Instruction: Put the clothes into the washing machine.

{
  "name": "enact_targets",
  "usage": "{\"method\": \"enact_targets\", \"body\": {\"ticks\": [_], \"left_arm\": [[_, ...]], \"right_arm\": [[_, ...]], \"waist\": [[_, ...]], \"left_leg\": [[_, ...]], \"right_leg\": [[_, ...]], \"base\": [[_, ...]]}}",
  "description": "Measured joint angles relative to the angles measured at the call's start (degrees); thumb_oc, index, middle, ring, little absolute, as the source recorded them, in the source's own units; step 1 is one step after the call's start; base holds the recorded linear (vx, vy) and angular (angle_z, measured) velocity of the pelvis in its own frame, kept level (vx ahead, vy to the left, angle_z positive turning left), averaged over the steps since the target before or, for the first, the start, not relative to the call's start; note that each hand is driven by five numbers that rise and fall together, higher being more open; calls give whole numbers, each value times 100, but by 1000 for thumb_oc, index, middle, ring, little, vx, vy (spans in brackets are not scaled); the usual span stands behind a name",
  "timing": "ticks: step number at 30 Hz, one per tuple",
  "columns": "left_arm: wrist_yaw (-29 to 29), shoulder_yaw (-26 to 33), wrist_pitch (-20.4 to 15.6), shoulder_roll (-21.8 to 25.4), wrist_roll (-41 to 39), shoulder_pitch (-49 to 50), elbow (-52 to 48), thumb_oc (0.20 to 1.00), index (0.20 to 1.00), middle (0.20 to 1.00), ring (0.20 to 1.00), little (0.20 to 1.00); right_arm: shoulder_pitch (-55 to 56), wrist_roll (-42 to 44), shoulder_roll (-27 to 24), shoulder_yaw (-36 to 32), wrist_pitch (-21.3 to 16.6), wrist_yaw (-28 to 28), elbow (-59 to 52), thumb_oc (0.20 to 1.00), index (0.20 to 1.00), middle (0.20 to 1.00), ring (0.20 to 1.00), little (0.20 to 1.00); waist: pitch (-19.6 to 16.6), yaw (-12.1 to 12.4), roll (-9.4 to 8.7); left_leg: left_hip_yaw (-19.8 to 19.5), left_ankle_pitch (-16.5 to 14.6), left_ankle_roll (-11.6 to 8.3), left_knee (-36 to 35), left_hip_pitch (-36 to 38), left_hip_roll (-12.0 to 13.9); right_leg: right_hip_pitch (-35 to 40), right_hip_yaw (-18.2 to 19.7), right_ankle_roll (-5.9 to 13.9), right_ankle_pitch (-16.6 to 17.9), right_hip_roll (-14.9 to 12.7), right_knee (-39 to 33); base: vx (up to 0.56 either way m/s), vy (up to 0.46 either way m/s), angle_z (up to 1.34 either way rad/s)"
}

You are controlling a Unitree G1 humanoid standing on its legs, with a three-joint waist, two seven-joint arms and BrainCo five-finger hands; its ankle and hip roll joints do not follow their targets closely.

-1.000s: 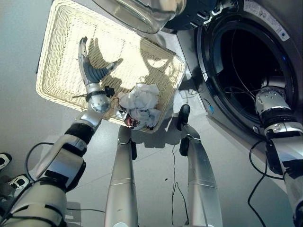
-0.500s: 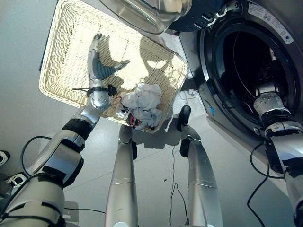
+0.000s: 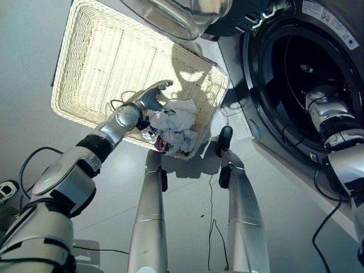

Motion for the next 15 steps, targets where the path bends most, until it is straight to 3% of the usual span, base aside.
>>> {"method": "enact_targets", "body": {"ticks": [6, 15], "left_arm": [[-214, -199, 187, -15, 608, -138, -13, 1000, 1000, 1000, 1000, 1000], [841, -395, 108, -195, 1949, -154, 132, 1000, 1000, 1000, 1000, 1000]], "right_arm": [[51, -706, 31, 180, 70, -352, -197, 1000, 1000, 1000, 1000, 1000], [538, -804, 56, 179, -197, -770, -404, 1000, 1000, 1000, 1000, 1000]], "waist": [[-10, 7, 61], [-16, -14, 71]], "left_leg": [[16, 5, 7, -10, -46, -12], [20, 6, 10, -10, -43, -12]], "right_leg": [[-74, 8, 3, -6, -17, 21], [-78, 9, 2, -6, -19, 34]], "base": [[0, 0, 0], [0, 0, 0]]}}
